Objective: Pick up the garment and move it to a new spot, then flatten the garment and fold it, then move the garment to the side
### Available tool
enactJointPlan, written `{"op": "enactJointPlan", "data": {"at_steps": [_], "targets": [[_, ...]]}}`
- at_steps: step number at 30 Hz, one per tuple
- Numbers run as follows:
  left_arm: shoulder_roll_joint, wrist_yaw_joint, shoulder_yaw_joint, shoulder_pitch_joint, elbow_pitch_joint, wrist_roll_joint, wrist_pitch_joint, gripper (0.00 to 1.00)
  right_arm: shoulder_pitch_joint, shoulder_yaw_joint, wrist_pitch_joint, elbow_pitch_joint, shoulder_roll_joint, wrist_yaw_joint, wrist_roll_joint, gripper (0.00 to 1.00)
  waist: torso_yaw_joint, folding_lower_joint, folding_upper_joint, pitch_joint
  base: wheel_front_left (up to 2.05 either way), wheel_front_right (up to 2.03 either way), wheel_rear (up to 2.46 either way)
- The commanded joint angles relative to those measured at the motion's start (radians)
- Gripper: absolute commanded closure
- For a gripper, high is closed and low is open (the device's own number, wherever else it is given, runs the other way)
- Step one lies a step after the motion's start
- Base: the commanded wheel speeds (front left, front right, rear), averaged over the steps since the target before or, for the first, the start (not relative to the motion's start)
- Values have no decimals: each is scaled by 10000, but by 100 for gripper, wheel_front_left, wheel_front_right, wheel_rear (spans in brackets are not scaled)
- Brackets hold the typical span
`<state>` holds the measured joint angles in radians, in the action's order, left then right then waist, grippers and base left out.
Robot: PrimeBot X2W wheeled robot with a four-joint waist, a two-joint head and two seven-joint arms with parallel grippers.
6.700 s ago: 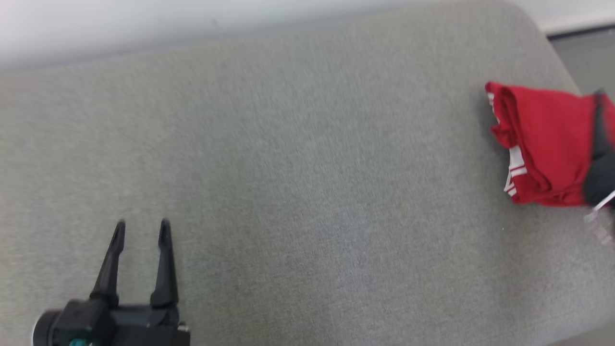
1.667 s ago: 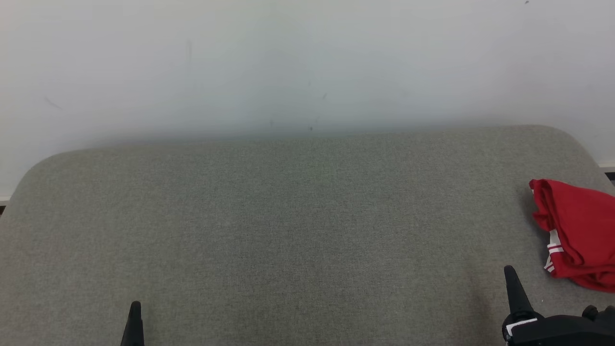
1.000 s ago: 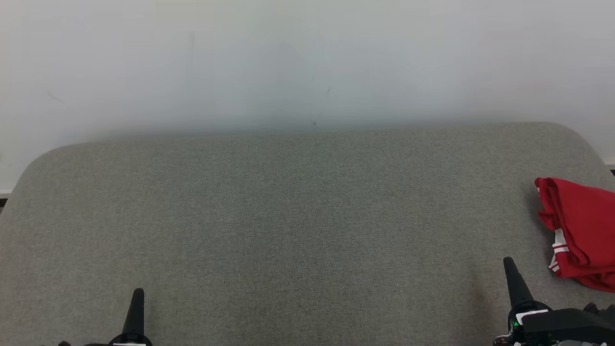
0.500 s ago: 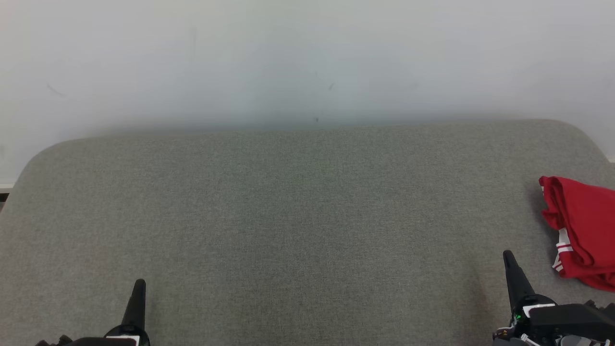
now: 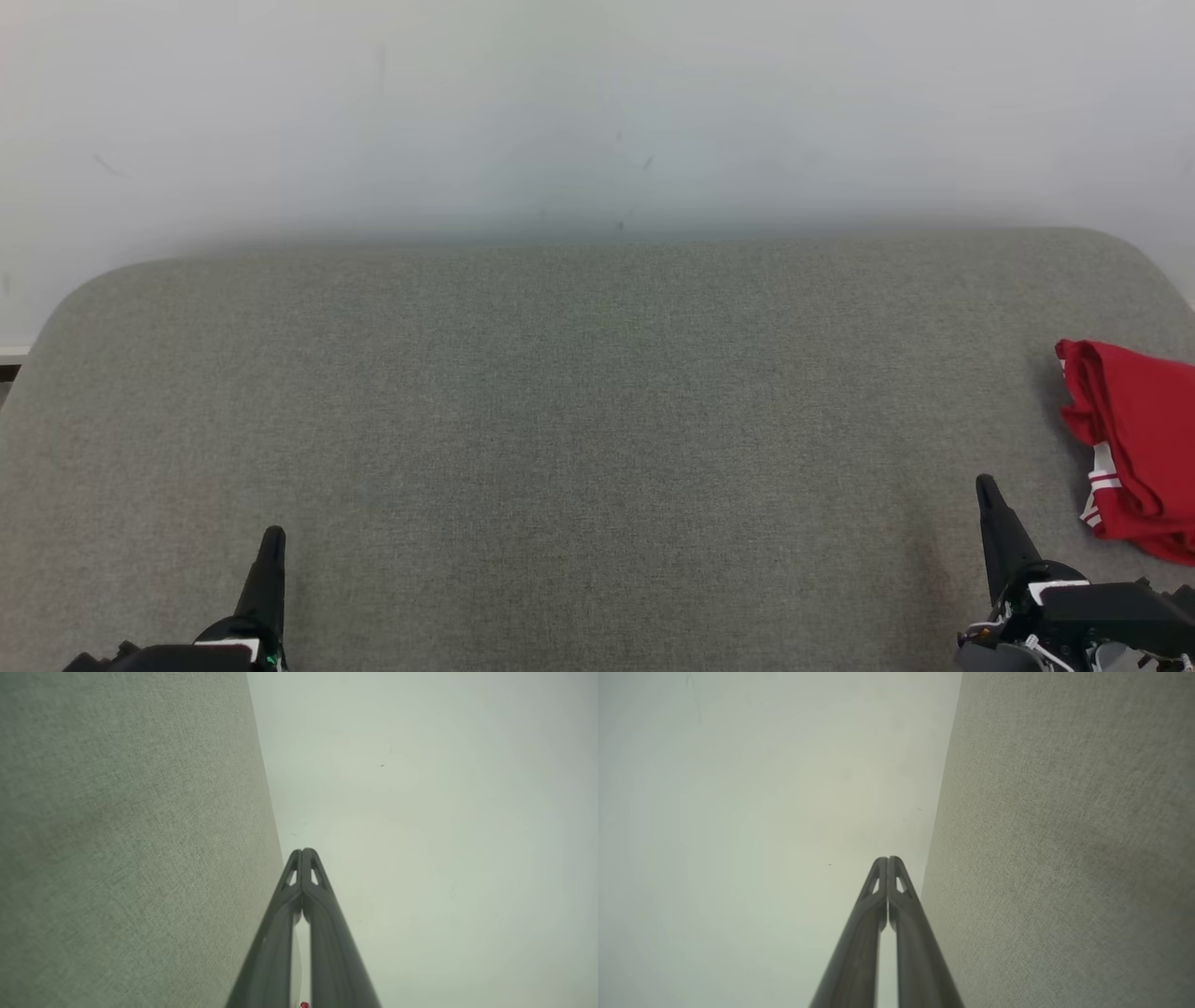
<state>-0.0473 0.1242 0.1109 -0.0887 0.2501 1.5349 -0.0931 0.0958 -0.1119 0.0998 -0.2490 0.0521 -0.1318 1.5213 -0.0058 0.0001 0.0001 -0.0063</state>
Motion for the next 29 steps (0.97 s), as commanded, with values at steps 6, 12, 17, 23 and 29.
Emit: {"op": "enactJointPlan", "data": {"at_steps": [6, 12, 17, 23, 29], "targets": [[-48, 87, 40, -207, -55, 467, -143, 100, 119, -34, 108, 52, -24, 20, 540, 100, 28, -1, -1, 45, 0, 0, 0], [-50, 85, 48, -268, -64, 827, -256, 100, 181, -39, 164, 57, -32, 21, 974, 100, 57, -1, -1, 93, 0, 0, 0], [-49, 86, 47, -265, -61, 802, -240, 100, 173, -38, 166, 48, -29, 21, 921, 100, 58, -1, -1, 94, 0, 0, 0], [-49, 86, 45, -262, -63, 802, -239, 100, 172, -35, 166, 47, -29, 21, 922, 100, 58, -1, -1, 94, 0, 0, 0], [-49, 86, 45, -261, -62, 802, -239, 100, 172, -35, 165, 48, -27, 21, 922, 100, 58, -1, -1, 94, 0, 0, 0]]}}
